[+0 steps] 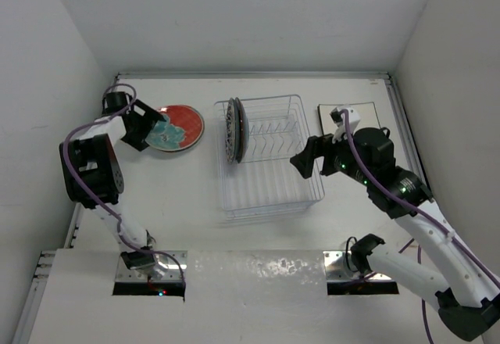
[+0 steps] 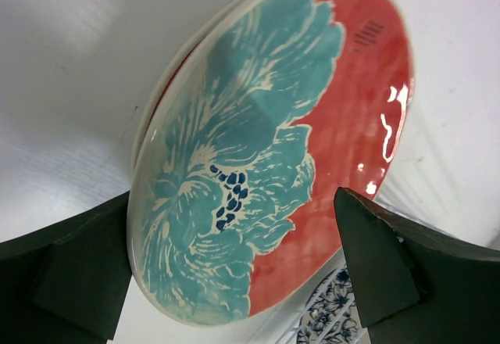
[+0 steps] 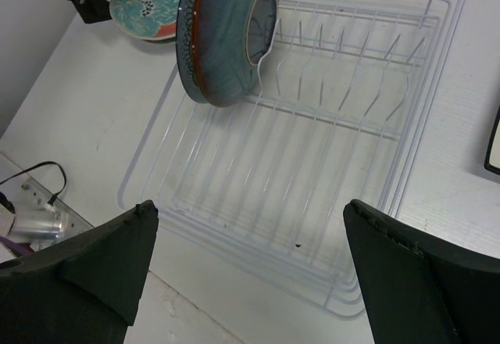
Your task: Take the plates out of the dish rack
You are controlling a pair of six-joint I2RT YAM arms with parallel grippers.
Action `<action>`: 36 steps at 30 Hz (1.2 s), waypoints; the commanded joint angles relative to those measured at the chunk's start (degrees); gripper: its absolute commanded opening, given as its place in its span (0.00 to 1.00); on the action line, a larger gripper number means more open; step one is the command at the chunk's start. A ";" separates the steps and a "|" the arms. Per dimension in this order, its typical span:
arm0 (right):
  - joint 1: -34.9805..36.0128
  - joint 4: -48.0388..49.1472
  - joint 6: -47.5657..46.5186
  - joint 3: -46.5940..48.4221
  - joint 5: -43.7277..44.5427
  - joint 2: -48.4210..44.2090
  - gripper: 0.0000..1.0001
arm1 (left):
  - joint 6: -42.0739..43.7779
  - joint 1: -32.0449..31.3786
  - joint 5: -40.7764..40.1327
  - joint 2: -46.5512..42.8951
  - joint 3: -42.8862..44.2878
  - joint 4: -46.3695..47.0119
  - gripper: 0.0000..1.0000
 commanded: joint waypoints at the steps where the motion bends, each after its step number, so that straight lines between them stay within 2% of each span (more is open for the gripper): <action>1: -0.15 0.69 0.13 -0.23 0.85 -1.52 0.99 | 3.03 -1.90 -5.26 0.23 5.86 -5.09 1.00; 4: -0.06 -0.10 -0.05 -0.14 1.46 -1.52 0.99 | 4.36 -4.01 -10.34 2.34 10.77 -12.37 1.00; 7: -0.15 -0.45 -0.05 -0.41 1.47 -1.61 0.99 | 4.62 -5.42 -13.95 4.01 12.90 -15.20 1.00; 14: -0.15 -1.51 -0.32 -0.67 1.03 -1.26 0.99 | 5.24 -7.80 -15.37 8.58 16.68 -20.74 1.00; 20: -0.06 -2.56 -0.67 -0.41 0.94 -1.08 0.99 | 4.36 -7.89 -18.53 7.79 17.29 -23.46 1.00; 25: -0.15 -3.18 -0.93 -0.14 0.59 -0.73 0.99 | 4.18 -7.80 -22.13 7.80 22.39 -29.53 1.00; 29: -0.15 -2.91 -0.58 -0.58 0.32 0.49 0.99 | 4.01 -7.80 -26.17 1.40 22.74 -29.80 1.00; 31: -0.06 -2.91 0.21 -0.50 0.59 2.51 0.99 | 4.88 -7.80 -25.92 -1.86 21.96 -28.75 1.00; 32: -0.06 -2.74 0.47 -0.41 0.76 3.22 0.99 | 6.54 -7.89 -24.18 -6.31 21.00 -27.70 1.00; 36: 0.90 -1.25 2.93 2.13 4.27 9.00 0.99 | 13.22 -7.89 -16.01 -23.54 7.48 -17.78 1.00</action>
